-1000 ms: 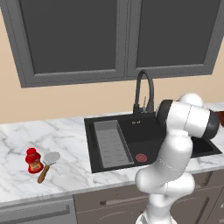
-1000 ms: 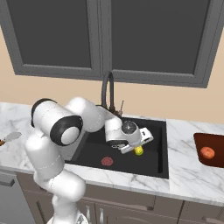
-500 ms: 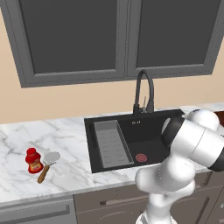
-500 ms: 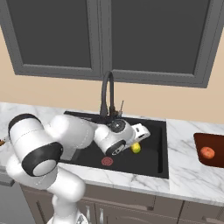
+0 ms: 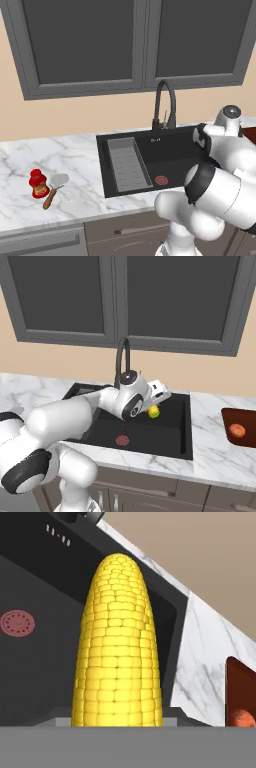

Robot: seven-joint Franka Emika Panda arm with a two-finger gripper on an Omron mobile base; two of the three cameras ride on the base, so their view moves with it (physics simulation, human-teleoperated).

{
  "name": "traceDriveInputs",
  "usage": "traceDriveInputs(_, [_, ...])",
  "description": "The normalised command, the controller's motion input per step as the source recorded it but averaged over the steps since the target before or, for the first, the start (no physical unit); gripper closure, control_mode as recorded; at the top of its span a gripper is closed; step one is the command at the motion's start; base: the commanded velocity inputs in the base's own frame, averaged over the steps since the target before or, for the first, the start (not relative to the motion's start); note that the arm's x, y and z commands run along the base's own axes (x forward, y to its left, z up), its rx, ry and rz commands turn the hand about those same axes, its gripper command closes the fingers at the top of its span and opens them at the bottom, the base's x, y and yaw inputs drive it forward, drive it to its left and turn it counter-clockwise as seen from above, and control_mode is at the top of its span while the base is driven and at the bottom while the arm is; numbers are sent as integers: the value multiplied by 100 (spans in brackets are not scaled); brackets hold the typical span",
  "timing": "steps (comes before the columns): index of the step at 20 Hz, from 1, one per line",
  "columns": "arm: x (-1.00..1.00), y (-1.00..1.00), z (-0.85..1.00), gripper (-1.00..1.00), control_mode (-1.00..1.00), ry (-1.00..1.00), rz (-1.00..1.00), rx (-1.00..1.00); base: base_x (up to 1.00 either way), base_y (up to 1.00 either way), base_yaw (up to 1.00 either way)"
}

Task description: Pick up all produce items and place them in the sink. Turn on the sink faucet to wash them. Then turn the sink off and put them in the tray.

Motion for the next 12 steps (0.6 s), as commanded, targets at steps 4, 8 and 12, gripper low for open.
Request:
traceDriveInputs(4, [-54,-63,67,100,-100,0,-1,16,0,0,0])
traceDriveInputs(8, [-55,-69,48,100,-100,0,-7,16,0,0,0])
traceDriveInputs(12, [-13,-67,13,100,-100,1,-14,15,0,0,0])
